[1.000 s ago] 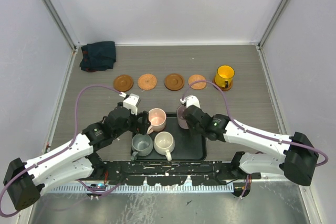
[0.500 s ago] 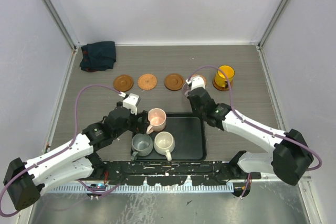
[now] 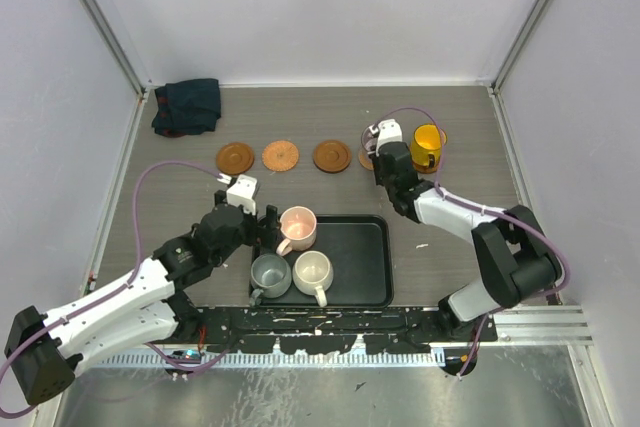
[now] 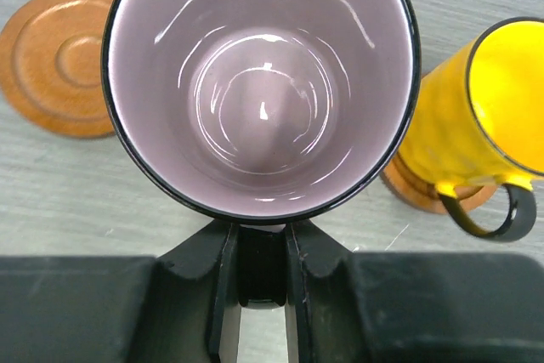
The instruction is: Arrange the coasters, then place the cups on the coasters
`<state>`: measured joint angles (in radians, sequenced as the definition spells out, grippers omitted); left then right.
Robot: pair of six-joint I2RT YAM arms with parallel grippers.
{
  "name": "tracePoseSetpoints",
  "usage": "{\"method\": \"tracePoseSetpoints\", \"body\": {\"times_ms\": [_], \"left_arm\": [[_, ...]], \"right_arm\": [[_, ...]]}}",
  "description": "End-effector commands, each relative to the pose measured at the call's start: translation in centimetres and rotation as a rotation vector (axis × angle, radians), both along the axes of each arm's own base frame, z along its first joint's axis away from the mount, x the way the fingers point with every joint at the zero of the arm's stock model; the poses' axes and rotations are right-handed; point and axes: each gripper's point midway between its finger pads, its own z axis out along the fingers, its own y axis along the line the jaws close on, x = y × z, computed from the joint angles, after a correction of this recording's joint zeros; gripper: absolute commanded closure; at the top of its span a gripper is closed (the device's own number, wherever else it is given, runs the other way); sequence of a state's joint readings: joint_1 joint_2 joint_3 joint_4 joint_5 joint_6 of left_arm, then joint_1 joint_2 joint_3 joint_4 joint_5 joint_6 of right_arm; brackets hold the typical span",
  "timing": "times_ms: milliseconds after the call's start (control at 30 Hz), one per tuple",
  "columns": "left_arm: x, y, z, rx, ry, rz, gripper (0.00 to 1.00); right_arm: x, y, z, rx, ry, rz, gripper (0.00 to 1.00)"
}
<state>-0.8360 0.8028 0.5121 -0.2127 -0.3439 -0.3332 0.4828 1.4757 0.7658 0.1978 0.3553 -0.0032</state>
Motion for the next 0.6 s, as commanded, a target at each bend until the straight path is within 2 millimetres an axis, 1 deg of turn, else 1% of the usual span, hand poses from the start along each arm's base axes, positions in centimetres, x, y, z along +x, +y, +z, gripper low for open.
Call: {"method": "tracePoseSetpoints", "body": {"times_ms": [0,100,200,567], "left_arm": [[1.1,-0.3,1.9,-0.071,-0.07,0.044,0.02],[1.1,-0.3,1.8,-0.068,-0.065,0.044,0.02],[1.1,-0.3,1.5,-0.067,-0.059,0.047,0.02],[1.1,-0.6,1.2,-0.071,-0.049,0.045,0.02]], "right_arm": [[4.5,0.0,6.7,0.116,-0.286,-0.012,0.99],[5.2,-0.3,6.5,0.127,-0.305,-0.008,0.99],[5.7,-0.3,6.2,0.136,-0.308,0.006,0.99],[6.1,0.2,3.5,0.144,-0.252,0.026,0.99]]}}
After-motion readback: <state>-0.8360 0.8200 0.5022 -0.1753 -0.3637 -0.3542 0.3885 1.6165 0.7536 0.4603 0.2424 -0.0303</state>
